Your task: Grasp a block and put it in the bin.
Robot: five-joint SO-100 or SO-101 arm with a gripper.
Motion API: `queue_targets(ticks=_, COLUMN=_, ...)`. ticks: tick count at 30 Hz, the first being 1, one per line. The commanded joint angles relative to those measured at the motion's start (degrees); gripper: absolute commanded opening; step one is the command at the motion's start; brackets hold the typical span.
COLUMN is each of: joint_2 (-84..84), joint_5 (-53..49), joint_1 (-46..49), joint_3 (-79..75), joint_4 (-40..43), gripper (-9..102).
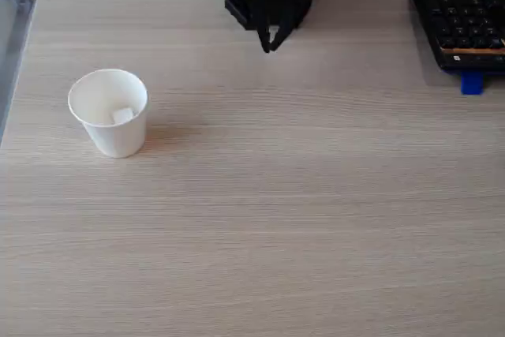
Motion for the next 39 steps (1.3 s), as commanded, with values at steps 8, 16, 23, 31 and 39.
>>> queue_targets(ticks=8, joint_2=5.62, joint_5=0.09, joint_1=0.0, joint_3=6.06, joint_4=-2.46, gripper=0)
queue_targets(ticks=16, joint_2=5.62, joint_5=3.6, joint_1=-4.31, joint_3=11.43, joint_4=-6.77, gripper=0)
queue_targets(ticks=23, joint_2=5.62, joint_5=6.24, joint_1=-9.4, joint_3=18.72, joint_4=-9.93, gripper=0)
queue_targets(ticks=31, joint_2=5.62, joint_5=6.15, joint_1=-11.69, joint_3=21.62, joint_4=-14.06, gripper=0)
queue_targets(ticks=39, joint_2=5.62, joint_5=-5.89, joint_1=-18.11, joint_3=22.41, joint_4=-9.23, gripper=1)
